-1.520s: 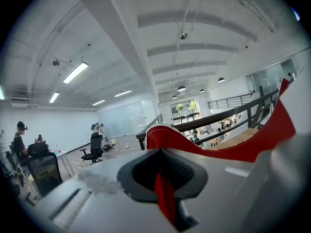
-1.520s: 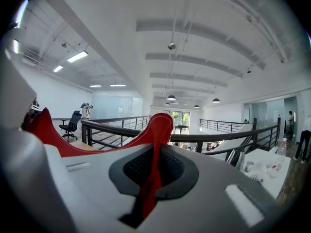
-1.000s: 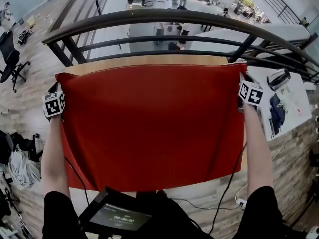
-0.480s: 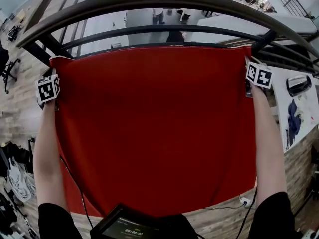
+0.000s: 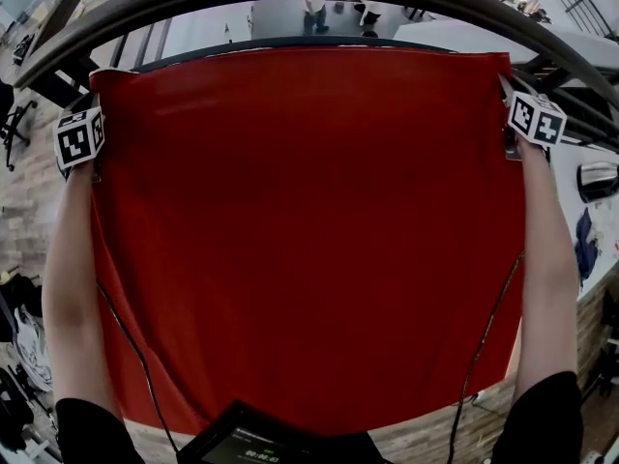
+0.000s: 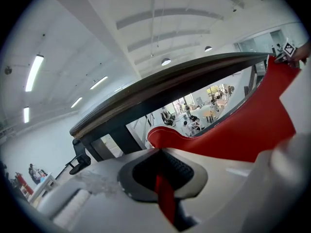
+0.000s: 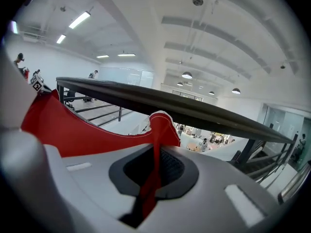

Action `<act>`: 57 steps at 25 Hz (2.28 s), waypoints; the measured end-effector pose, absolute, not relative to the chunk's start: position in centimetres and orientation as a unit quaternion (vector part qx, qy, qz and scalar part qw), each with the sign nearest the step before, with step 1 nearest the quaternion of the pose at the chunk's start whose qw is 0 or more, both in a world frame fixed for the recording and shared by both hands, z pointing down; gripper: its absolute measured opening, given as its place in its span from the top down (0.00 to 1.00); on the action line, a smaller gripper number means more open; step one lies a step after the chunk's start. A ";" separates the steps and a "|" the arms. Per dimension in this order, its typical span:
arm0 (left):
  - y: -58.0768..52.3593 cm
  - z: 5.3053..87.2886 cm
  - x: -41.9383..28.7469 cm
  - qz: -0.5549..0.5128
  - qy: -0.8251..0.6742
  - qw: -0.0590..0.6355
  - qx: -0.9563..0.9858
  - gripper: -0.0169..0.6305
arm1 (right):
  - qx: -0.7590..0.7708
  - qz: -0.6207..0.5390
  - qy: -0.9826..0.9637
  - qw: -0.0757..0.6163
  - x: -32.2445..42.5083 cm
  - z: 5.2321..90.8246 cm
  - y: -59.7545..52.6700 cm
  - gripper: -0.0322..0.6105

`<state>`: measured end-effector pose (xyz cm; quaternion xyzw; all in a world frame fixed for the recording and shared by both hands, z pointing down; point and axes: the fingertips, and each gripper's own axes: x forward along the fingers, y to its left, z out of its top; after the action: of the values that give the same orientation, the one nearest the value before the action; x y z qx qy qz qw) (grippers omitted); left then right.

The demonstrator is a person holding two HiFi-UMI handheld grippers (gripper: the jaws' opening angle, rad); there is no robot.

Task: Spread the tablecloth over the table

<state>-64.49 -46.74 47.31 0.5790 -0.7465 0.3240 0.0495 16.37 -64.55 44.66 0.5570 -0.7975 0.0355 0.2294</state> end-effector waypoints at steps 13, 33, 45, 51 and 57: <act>-52.7 49.9 -65.9 0.341 -0.737 0.032 0.582 0.95 | 0.592 0.029 -0.768 0.243 17.3 46.4 -69.6 0.93; -45.3 53.5 -56.0 0.314 -0.671 0.076 0.668 0.59 | 0.513 0.127 -0.814 0.239 15.5 50.4 -55.3 0.73; -34.6 50.8 -35.3 0.262 -0.593 0.022 0.761 0.96 | 0.502 0.145 -0.831 0.191 18.2 50.0 -37.0 0.93; -27.8 49.4 -23.8 0.249 -0.572 0.038 0.780 0.97 | 0.519 0.131 -0.826 0.176 25.4 48.3 -29.5 0.93; -20.6 48.5 -13.3 0.231 -0.557 0.076 0.794 0.97 | 0.535 0.119 -0.822 0.155 31.4 46.5 -20.8 0.93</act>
<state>-13.29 -20.60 48.50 0.7943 -0.5567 0.2313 0.0755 31.44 -20.78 46.53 0.5352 -0.8218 0.1189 0.1551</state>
